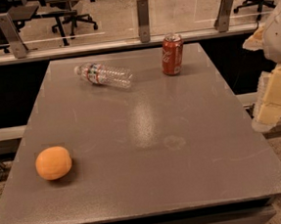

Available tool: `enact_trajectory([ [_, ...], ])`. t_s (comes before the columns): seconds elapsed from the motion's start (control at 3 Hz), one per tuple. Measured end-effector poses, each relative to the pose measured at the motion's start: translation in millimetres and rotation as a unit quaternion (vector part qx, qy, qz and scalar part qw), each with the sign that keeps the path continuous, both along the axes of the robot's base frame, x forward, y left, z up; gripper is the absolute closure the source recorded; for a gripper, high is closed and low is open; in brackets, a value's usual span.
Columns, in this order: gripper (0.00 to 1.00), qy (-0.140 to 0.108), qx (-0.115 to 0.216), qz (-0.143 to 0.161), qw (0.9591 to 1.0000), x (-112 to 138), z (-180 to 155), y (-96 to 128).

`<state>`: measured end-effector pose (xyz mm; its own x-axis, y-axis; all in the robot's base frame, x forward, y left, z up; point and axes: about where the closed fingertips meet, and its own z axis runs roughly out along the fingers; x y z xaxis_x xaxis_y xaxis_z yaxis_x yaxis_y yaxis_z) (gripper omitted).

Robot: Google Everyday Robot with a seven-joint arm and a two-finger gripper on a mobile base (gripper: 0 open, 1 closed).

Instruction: Pick orange

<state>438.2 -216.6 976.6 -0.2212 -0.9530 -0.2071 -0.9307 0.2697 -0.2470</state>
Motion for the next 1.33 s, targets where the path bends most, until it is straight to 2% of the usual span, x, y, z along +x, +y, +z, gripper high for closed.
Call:
enact_trajectory([
  [0.33, 0.0, 0.0, 0.0, 0.0, 1.0, 0.0, 0.0, 0.0],
  [0.67, 0.0, -0.009, 0.036, 0.042, 0.9984, 11.3, -1.8, 38.6],
  [1.0, 0.0, -0.02, 0.084, 0.099, 0.9913, 24.3, -3.4, 89.8],
  [1.33, 0.0, -0.024, 0.126, 0.151, 0.9802, 31.9, -4.9, 133.7],
])
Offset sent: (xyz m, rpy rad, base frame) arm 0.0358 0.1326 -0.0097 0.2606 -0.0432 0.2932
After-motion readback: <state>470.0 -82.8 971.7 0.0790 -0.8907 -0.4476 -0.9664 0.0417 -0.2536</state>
